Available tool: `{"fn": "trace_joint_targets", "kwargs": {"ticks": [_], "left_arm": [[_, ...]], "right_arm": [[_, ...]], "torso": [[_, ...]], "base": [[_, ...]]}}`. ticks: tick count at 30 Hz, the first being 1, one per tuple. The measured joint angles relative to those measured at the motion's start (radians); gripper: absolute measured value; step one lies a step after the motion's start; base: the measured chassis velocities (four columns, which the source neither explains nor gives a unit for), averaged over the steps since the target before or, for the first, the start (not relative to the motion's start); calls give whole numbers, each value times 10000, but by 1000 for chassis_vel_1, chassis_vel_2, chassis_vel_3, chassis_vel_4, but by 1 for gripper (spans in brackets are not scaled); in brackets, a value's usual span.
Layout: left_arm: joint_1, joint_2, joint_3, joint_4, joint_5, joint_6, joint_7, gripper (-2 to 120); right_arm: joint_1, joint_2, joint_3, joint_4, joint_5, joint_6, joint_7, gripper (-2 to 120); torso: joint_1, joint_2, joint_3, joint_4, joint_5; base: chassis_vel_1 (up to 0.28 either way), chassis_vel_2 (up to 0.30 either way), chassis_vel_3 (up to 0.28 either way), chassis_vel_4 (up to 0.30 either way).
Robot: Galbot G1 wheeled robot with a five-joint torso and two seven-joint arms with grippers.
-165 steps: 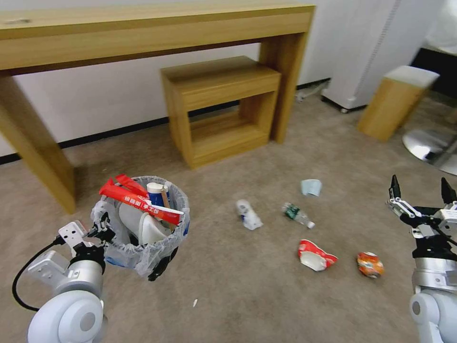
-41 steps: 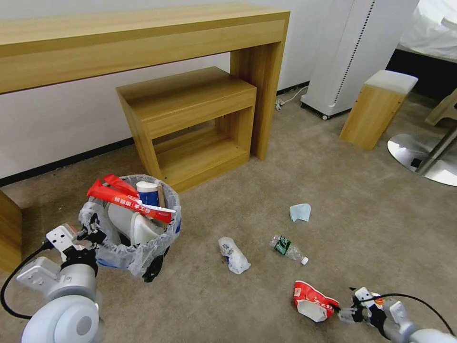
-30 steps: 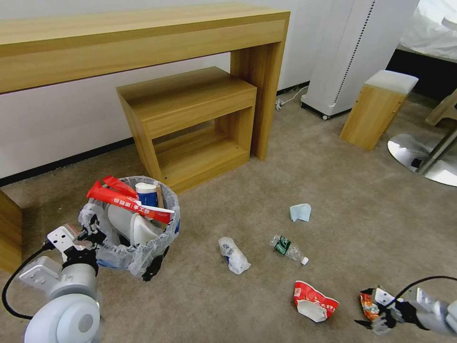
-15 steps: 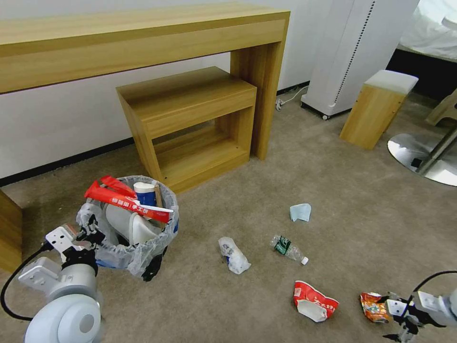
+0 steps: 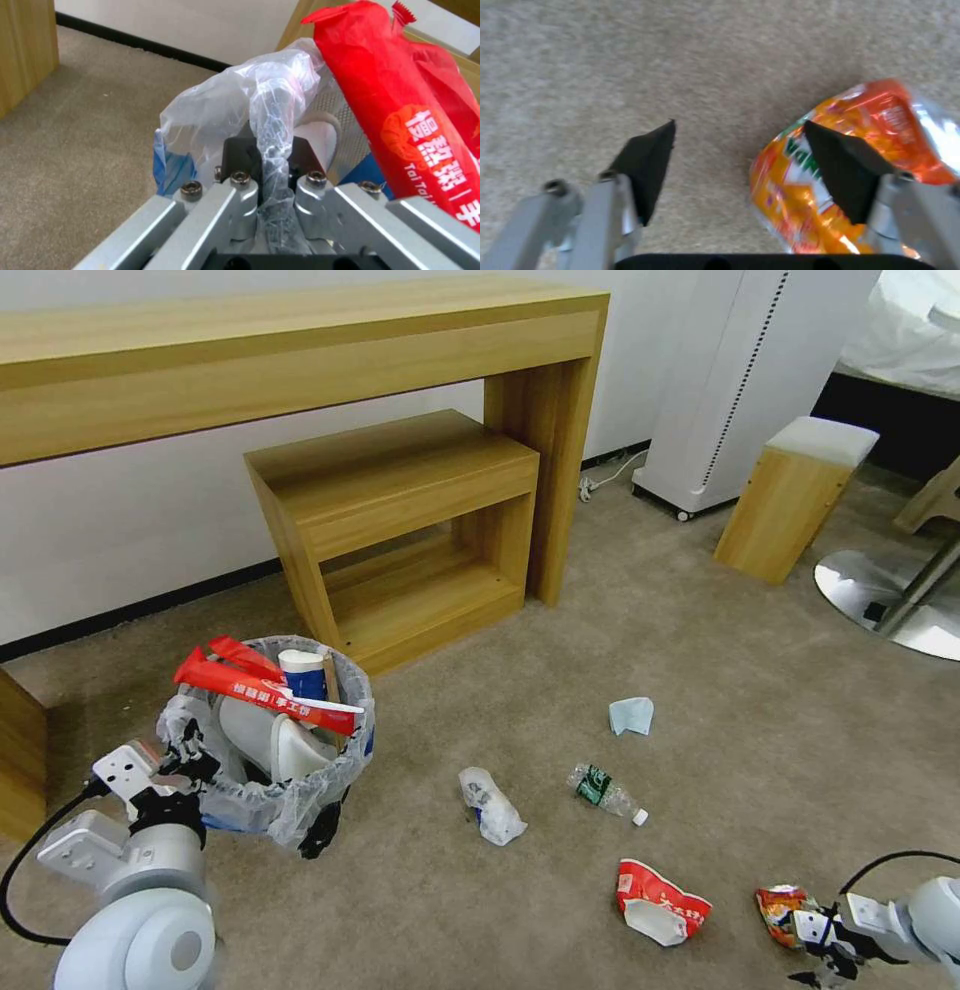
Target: Pick up the trash bin and place the garbage on the floor into it.
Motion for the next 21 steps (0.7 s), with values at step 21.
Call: {"fn": "trace_joint_targets", "kwargs": {"ticks": [21], "left_arm": [[-133, -2, 63, 189, 12, 25, -4, 3]], "right_arm": [[179, -304, 187, 686, 909, -55, -38, 72]], "torso": [[0, 0, 0, 0, 0]], "base": [[0, 0, 0, 0]]}}
